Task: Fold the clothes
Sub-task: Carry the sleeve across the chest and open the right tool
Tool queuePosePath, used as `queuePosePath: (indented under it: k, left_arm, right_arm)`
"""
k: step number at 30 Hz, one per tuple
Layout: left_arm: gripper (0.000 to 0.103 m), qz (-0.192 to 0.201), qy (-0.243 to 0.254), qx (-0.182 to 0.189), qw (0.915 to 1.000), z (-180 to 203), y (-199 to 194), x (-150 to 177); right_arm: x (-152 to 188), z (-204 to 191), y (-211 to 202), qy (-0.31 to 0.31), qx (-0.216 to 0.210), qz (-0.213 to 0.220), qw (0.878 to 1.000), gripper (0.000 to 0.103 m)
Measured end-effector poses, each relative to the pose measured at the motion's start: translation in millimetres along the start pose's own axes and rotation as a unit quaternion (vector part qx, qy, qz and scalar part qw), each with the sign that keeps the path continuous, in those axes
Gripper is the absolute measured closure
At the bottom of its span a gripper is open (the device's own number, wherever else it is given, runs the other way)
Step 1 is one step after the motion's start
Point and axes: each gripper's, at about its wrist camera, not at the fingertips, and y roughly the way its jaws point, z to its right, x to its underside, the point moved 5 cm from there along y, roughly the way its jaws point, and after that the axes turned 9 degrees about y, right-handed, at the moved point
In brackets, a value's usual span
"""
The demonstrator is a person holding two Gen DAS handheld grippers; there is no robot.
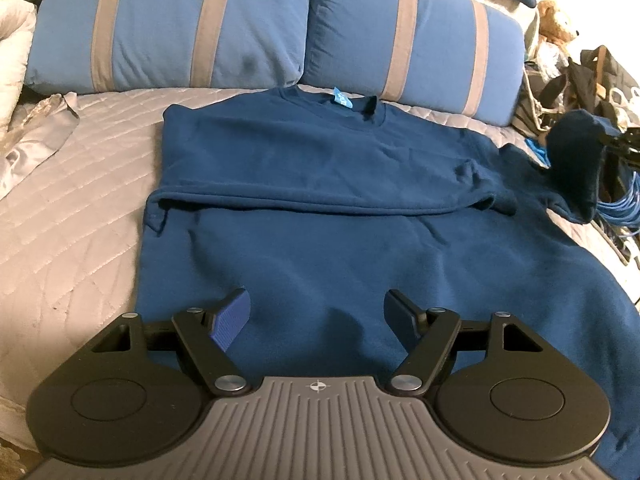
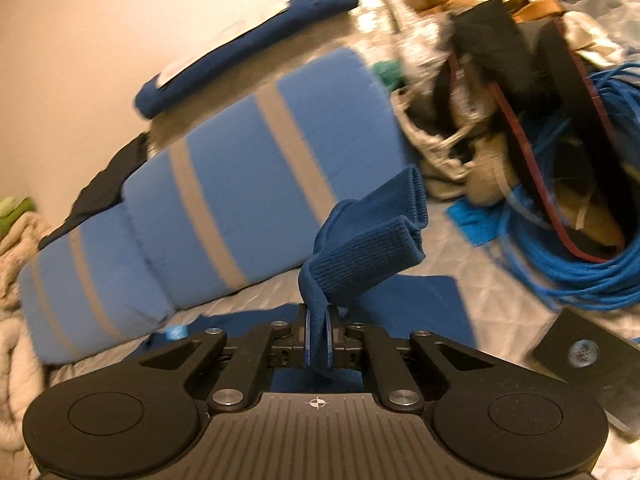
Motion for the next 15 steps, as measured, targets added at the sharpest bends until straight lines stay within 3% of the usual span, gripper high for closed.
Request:
queuePosePath:
  k: [15]
  left_arm:
    - [0.029, 0.0, 0.012, -0.016, 0.9998, 2, 1, 1]
  right_arm:
    - [74, -93, 40, -0.083, -0.049, -0.086, 0.992, 0.094]
